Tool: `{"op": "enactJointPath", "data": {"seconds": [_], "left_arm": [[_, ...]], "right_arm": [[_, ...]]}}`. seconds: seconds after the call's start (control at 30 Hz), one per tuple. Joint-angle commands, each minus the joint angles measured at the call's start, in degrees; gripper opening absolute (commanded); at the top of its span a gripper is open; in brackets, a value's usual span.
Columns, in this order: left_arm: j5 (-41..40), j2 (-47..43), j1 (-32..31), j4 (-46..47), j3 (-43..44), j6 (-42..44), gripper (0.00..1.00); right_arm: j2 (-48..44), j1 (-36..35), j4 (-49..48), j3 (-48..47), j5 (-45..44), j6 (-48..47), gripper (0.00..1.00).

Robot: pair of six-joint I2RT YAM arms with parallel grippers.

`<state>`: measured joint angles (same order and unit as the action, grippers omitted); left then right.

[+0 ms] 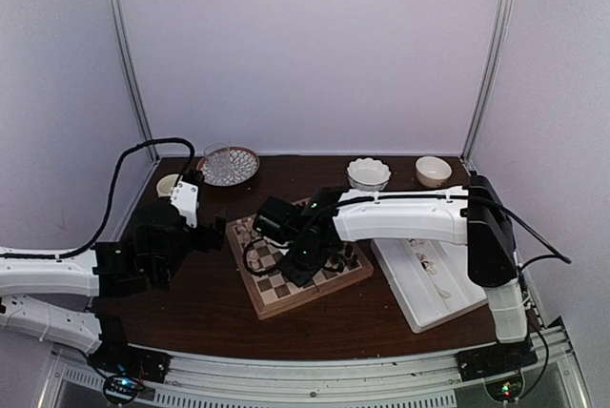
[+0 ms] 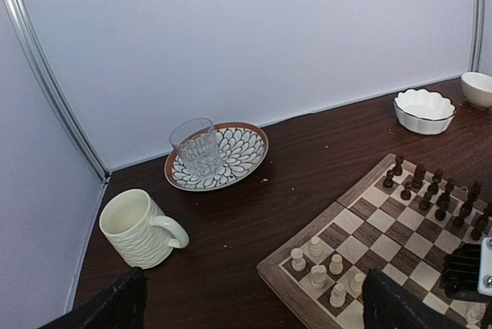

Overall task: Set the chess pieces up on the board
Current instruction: Place the knight on the chessboard, then pick up the knight from the chessboard.

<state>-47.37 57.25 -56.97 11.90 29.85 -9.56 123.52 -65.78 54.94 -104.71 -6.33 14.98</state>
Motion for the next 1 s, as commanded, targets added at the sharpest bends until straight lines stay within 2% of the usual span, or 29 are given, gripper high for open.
{"op": "enactJointPath", "data": {"seconds": [0.0,0.07,0.1,0.2,0.3,0.43,0.57,0.7,0.8,0.9,0.97], "left_arm": [[-0.7,0.7,0.3,-0.2,2.1,-1.2,0.98],[-0.7,0.7,0.3,-0.4,2.1,-1.3,0.98],[-0.8,0.6,0.3,-0.6,2.2,-1.6,0.98],[-0.3,0.0,0.3,-1.6,2.3,-2.6,0.97],[2.0,-0.7,0.3,-3.2,2.5,-3.2,0.97],[6.5,0.2,0.3,-6.7,4.7,-4.1,0.98],[8.2,4.0,0.3,-12.3,9.1,-5.6,0.98],[16.6,8.2,0.3,-16.7,13.3,-3.5,0.97],[24.8,12.5,0.2,-23.6,18.9,-3.1,0.97],[32.8,17.6,-0.2,-27.8,23.8,-0.9,0.94],[38.6,20.1,-0.5,-29.1,25.8,0.9,0.92]], "right_arm": [[0.9,-0.3,0.2,-1.5,-0.7,-0.2,0.34],[0.1,-0.3,-1.5,-0.7,-1.0,-0.4,0.45],[-0.3,-0.2,-2.0,-0.5,-1.0,-0.5,0.47],[-1.8,-0.3,-2.9,0.0,-1.7,-0.2,0.47],[-6.5,-0.3,-7.0,4.3,-1.7,-0.8,0.47],[-18.7,-0.2,-17.0,14.5,-1.0,-3.4,0.5],[-28.7,0.6,-23.7,24.0,-7.8,-5.2,0.52],[-36.5,4.7,-31.7,34.9,-14.9,-7.1,0.52],[-40.9,9.4,-42.8,47.1,-19.6,-6.3,0.52],[-44.0,14.3,-52.5,55.3,-17.9,-2.0,0.52],[-45.3,16.3,-54.3,57.7,-19.3,-0.4,0.52]]}}
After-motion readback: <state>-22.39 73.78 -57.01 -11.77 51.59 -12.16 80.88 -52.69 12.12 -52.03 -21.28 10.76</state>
